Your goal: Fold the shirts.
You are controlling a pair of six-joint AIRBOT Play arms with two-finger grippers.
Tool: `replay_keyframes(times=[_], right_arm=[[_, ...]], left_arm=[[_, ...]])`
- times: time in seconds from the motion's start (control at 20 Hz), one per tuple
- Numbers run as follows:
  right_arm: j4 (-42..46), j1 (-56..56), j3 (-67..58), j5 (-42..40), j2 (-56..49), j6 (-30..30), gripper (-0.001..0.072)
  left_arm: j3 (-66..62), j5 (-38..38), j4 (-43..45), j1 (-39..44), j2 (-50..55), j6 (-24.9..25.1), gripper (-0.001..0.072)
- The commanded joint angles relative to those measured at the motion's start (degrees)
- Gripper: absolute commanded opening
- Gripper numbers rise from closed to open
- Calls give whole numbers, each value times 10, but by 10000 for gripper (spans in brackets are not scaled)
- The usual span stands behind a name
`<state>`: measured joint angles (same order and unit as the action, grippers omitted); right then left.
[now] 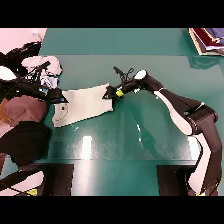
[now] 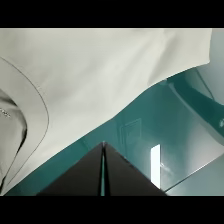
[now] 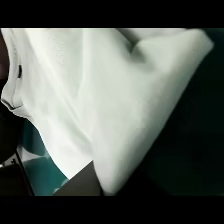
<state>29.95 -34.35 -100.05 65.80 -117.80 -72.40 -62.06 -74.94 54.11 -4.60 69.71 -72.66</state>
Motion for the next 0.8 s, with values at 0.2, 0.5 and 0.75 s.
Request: replay_keyframes(times=[0.2, 0.5, 0.75], right_arm=[[175, 158, 104, 3, 192, -18, 14], [227, 452, 300, -45, 410, -31, 15], [226, 715, 418, -99, 508, -30, 14]], left_arm=[[-1, 24, -7, 90, 0, 0, 22], [-1, 64, -56, 150, 0, -24, 22], [-1, 126, -90, 174, 0, -24, 22]])
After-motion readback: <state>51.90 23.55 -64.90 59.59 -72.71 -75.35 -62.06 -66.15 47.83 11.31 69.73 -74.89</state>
